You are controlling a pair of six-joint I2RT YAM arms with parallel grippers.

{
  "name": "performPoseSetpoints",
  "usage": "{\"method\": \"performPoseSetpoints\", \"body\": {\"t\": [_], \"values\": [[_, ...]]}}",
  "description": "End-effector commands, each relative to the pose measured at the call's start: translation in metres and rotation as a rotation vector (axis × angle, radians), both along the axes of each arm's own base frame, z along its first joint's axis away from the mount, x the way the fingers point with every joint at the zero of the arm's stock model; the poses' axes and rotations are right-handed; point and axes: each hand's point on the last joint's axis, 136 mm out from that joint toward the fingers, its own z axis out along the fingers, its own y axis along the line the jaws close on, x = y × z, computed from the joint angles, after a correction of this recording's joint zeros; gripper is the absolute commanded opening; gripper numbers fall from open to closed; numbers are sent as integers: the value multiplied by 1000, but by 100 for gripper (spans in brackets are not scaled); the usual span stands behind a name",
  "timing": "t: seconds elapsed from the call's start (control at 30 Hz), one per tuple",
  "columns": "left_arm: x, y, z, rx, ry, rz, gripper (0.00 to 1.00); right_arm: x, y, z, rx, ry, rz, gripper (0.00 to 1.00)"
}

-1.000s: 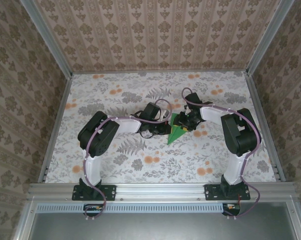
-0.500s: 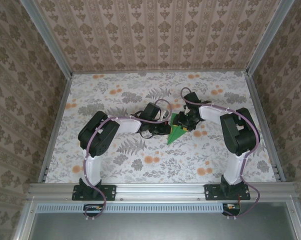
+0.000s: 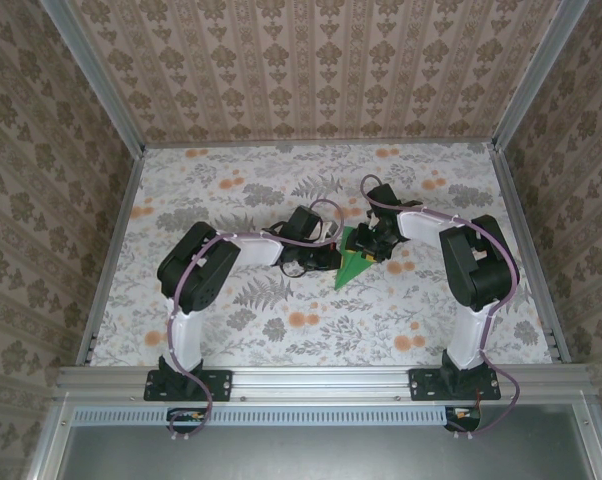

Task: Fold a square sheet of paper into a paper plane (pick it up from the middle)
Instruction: Fourth fold the wing at the center of the table.

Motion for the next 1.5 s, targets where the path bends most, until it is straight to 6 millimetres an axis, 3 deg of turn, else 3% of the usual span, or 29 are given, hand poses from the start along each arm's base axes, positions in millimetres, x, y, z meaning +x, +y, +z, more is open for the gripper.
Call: {"method": "performPoseSetpoints", "body": {"t": [0.0, 0.47, 0.87, 1.47], "values": [[5, 3, -7, 33, 8, 9, 5, -63, -42, -78, -241, 251, 7, 51], [5, 6, -9, 50, 12, 12, 4, -80, -55, -95, -350, 315, 16, 47], [14, -5, 40, -97, -67, 19, 6, -85, -58, -107, -395, 339, 4, 47], [-3, -6, 36, -107, -51, -11, 6, -86, -55, -107, -385, 350, -16, 48]]}}
